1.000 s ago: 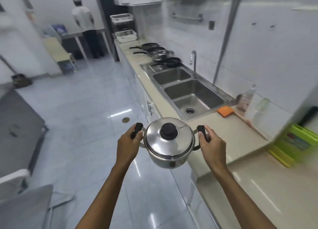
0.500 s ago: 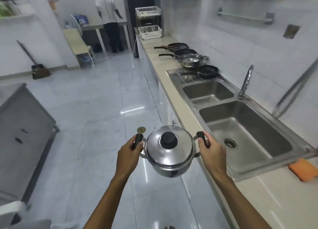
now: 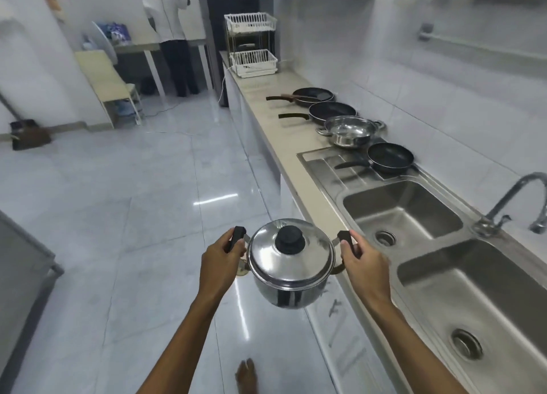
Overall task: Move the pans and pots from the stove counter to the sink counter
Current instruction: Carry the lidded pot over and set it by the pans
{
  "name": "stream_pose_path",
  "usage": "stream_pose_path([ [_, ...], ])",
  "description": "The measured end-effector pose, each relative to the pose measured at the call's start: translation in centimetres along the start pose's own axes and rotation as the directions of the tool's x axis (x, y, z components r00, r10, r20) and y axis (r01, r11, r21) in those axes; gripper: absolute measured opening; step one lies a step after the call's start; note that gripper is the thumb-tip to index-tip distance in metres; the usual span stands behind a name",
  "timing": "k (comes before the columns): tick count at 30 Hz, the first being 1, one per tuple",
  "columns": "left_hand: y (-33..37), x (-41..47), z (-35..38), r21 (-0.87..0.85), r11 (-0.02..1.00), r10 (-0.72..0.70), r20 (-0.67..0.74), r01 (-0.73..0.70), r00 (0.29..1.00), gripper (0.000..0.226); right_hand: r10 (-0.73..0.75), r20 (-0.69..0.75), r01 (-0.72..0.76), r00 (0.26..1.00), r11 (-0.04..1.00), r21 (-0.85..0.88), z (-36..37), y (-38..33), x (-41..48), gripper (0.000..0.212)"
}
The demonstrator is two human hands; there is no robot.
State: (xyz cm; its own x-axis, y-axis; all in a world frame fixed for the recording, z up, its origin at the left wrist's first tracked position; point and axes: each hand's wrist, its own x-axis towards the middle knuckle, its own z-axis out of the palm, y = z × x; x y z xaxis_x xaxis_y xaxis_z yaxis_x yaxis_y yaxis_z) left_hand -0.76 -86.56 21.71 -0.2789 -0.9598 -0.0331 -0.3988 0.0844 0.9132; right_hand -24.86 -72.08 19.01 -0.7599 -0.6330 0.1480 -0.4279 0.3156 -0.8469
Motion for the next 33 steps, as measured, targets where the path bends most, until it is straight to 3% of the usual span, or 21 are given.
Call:
stream_pose_path([
  [4, 0.8, 12.2, -0.2, 0.002, 0.999, 0.037, 0.074, -0.037, 0.997, 0.044, 0.047, -0.057, -0.047, 0.997, 0.999, 0.004, 6.0, -2.6, 8.5, 0.037],
  [8, 2.5, 24.9, 0.6, 0.055, 0.995, 0.077, 0.144, -0.086, 0.987, 0.03, 0.113, -0.091, -0.112, 0.989, 0.994, 0.019, 10.8, -4.8, 17.0, 0.043],
  [12, 3.6, 36.7, 3.2, 0.07, 0.992, 0.087, 0.222, -0.105, 0.971, 0.035, 0.15, -0.14, -0.148, 0.979, 0.989, 0.031, 14.8, -5.2, 25.3, 0.041],
  [18, 3.3, 54.0, 9.7, 0.105, 0.989, 0.07, 0.315, -0.108, 0.947, 0.028, 0.201, -0.191, -0.202, 0.961, 0.979, 0.012, 21.7, -2.1, 40.4, 0.04],
  [25, 5.7, 72.5, 17.3, 0.182, 0.977, 0.02, 0.421, -0.106, 0.907, 0.044, 0.313, -0.189, -0.321, 0.931, 0.947, -0.01, 27.0, -1.1, 56.4, 0.05],
  [33, 8.0, 88.6, 25.1, 0.167, 0.973, 0.044, 0.536, -0.157, 0.843, 0.046, 0.384, -0.257, -0.407, 0.887, 0.913, -0.039, 31.3, -1.0, 67.8, 0.055],
])
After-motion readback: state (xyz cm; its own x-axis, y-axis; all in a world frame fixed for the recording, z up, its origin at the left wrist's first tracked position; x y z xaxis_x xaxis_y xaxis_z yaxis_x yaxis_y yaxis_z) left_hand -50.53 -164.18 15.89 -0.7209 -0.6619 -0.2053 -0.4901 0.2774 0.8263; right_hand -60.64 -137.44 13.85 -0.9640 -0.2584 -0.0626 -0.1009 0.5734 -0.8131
